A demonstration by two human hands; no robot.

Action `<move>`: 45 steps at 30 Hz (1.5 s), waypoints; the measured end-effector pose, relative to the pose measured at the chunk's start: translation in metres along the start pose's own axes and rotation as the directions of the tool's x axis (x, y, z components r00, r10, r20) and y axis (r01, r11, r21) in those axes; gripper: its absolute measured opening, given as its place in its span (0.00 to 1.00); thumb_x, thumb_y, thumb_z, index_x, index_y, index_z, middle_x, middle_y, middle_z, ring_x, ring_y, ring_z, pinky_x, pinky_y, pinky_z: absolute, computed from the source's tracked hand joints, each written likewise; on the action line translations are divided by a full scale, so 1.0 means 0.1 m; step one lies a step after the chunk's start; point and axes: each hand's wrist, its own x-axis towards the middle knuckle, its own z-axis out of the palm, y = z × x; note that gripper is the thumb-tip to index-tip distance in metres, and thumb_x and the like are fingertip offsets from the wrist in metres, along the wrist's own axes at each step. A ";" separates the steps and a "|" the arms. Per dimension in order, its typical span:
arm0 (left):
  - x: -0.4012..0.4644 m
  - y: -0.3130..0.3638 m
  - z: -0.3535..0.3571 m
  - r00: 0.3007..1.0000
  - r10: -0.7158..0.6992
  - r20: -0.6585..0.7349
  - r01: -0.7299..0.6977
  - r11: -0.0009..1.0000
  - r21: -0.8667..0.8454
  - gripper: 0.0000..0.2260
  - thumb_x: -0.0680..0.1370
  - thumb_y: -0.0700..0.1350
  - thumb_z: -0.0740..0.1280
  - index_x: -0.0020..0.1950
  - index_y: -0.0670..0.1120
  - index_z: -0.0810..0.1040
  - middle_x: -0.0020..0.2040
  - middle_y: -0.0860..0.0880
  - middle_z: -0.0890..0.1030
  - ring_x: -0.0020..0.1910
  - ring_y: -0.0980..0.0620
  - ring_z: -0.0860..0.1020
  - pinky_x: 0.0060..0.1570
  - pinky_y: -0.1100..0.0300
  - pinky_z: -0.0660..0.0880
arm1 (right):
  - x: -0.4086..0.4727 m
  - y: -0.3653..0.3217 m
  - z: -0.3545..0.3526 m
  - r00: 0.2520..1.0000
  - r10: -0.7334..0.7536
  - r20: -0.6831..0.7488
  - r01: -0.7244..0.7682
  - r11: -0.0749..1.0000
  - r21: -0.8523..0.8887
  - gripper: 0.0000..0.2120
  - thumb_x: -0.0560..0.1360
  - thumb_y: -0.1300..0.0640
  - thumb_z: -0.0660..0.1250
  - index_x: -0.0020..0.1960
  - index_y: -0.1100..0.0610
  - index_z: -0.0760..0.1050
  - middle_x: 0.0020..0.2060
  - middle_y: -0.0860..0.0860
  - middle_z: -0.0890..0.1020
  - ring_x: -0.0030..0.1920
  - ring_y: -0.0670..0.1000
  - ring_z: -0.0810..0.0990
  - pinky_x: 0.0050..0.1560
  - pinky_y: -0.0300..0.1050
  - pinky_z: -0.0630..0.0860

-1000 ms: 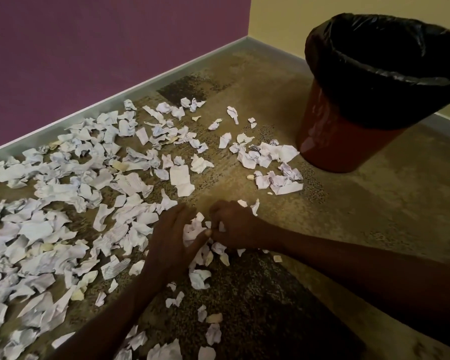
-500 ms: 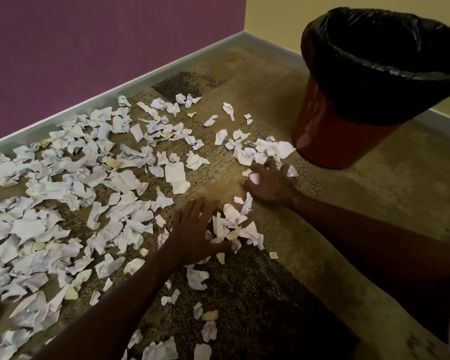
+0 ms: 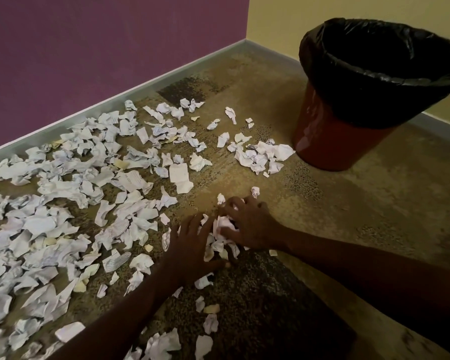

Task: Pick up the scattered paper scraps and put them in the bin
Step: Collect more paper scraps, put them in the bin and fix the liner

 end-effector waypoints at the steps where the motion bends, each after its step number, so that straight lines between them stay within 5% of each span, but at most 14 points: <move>1: -0.01 0.01 0.00 1.000 -0.011 -0.009 0.011 1.000 0.007 0.46 0.67 0.79 0.53 0.76 0.50 0.61 0.74 0.44 0.66 0.70 0.40 0.66 0.64 0.39 0.68 | -0.07 -0.02 0.06 0.998 -0.062 -0.033 0.059 0.996 -0.072 0.31 0.75 0.29 0.52 0.71 0.45 0.62 0.71 0.51 0.66 0.66 0.59 0.67 0.60 0.63 0.67; 7: -0.05 -0.04 -0.03 1.000 0.027 -0.005 -0.027 1.000 0.013 0.33 0.73 0.70 0.55 0.70 0.49 0.68 0.63 0.41 0.75 0.58 0.39 0.76 0.48 0.45 0.77 | -0.28 -0.09 0.26 0.976 -0.135 -0.173 0.104 0.978 -0.180 0.31 0.76 0.35 0.55 0.75 0.48 0.61 0.68 0.54 0.71 0.58 0.58 0.74 0.47 0.55 0.73; 13: -0.08 -0.03 -0.03 1.000 0.030 0.003 -0.029 0.995 -0.096 0.29 0.78 0.67 0.50 0.63 0.46 0.73 0.52 0.44 0.75 0.49 0.44 0.77 0.40 0.53 0.79 | -0.21 -0.15 0.22 0.978 -0.196 -0.068 0.192 0.980 -0.058 0.30 0.76 0.38 0.54 0.76 0.47 0.56 0.68 0.58 0.71 0.57 0.60 0.76 0.41 0.55 0.78; 17: -0.08 -0.03 -0.02 1.000 -0.003 0.017 0.005 0.992 -0.123 0.21 0.76 0.61 0.56 0.61 0.48 0.73 0.52 0.44 0.77 0.47 0.43 0.79 0.40 0.52 0.80 | -0.07 -0.05 0.19 0.967 -0.243 0.071 0.245 0.969 -0.015 0.28 0.76 0.42 0.60 0.73 0.51 0.61 0.67 0.57 0.69 0.52 0.61 0.79 0.44 0.54 0.78; 22: -0.05 -0.07 -0.18 0.991 -0.028 0.128 0.048 0.987 -0.155 0.31 0.75 0.64 0.47 0.66 0.45 0.71 0.57 0.43 0.75 0.51 0.42 0.77 0.45 0.52 0.75 | -0.06 -0.04 0.14 0.964 -0.252 0.079 0.236 0.956 0.174 0.22 0.77 0.45 0.62 0.70 0.48 0.66 0.62 0.52 0.74 0.54 0.56 0.79 0.49 0.51 0.78; 24: -0.04 -0.08 -0.27 0.987 -0.058 0.147 0.084 0.981 -0.175 0.28 0.76 0.63 0.53 0.68 0.46 0.70 0.58 0.44 0.74 0.53 0.43 0.76 0.48 0.53 0.73 | -0.12 0.00 0.06 0.970 -0.240 0.042 0.219 0.935 0.278 0.18 0.77 0.46 0.64 0.65 0.48 0.71 0.57 0.50 0.77 0.52 0.51 0.78 0.49 0.47 0.76; 28: -0.01 -0.06 -0.39 0.987 -0.116 0.113 0.144 0.948 -0.284 0.19 0.80 0.50 0.63 0.70 0.48 0.68 0.59 0.44 0.74 0.57 0.43 0.75 0.54 0.53 0.71 | -0.24 0.10 -0.18 0.989 -0.141 -0.043 0.147 0.926 0.349 0.09 0.75 0.51 0.67 0.53 0.52 0.74 0.45 0.50 0.77 0.44 0.46 0.73 0.42 0.42 0.66; 30: 0.02 -0.02 -0.48 0.982 -0.167 0.083 0.186 0.919 -0.349 0.19 0.80 0.49 0.63 0.70 0.49 0.67 0.61 0.45 0.74 0.60 0.44 0.74 0.56 0.54 0.69 | -0.27 0.13 -0.28 0.996 -0.061 -0.068 0.083 0.916 0.393 0.07 0.74 0.49 0.66 0.47 0.52 0.72 0.42 0.49 0.78 0.42 0.47 0.75 0.41 0.46 0.70; 33: 0.09 0.09 -0.64 0.977 -0.214 -0.013 0.191 0.898 -0.396 0.19 0.80 0.48 0.64 0.70 0.48 0.69 0.64 0.45 0.75 0.62 0.45 0.73 0.56 0.56 0.67 | -0.28 0.17 -0.44 0.988 0.060 -0.142 0.021 0.860 0.510 0.12 0.73 0.47 0.65 0.51 0.53 0.77 0.44 0.49 0.83 0.42 0.47 0.80 0.43 0.46 0.77; 40: 0.34 0.33 -1.08 0.938 -0.331 -0.102 0.196 0.750 -0.632 0.20 0.80 0.47 0.65 0.70 0.43 0.70 0.60 0.43 0.80 0.56 0.45 0.78 0.52 0.58 0.71 | -0.30 0.15 -1.04 0.905 0.371 -0.210 -0.062 0.602 0.796 0.04 0.77 0.55 0.66 0.44 0.54 0.76 0.31 0.44 0.77 0.26 0.39 0.72 0.24 0.32 0.65; 43: 0.51 0.45 -1.28 0.930 -0.337 -0.148 0.159 0.730 -0.665 0.20 0.80 0.46 0.64 0.71 0.41 0.70 0.61 0.42 0.79 0.57 0.45 0.77 0.51 0.61 0.67 | -0.34 0.17 -1.36 0.862 0.473 -0.184 -0.063 0.460 0.886 0.05 0.77 0.54 0.65 0.45 0.55 0.76 0.29 0.47 0.75 0.23 0.40 0.70 0.21 0.36 0.64; 45: 0.65 0.55 -1.44 0.930 -0.322 -0.174 0.126 0.728 -0.674 0.20 0.81 0.46 0.63 0.71 0.41 0.70 0.64 0.43 0.78 0.60 0.46 0.76 0.53 0.59 0.69 | -0.37 0.20 -1.63 0.839 0.498 -0.218 -0.042 0.458 0.888 0.06 0.77 0.52 0.65 0.44 0.54 0.75 0.30 0.49 0.75 0.25 0.44 0.71 0.22 0.38 0.65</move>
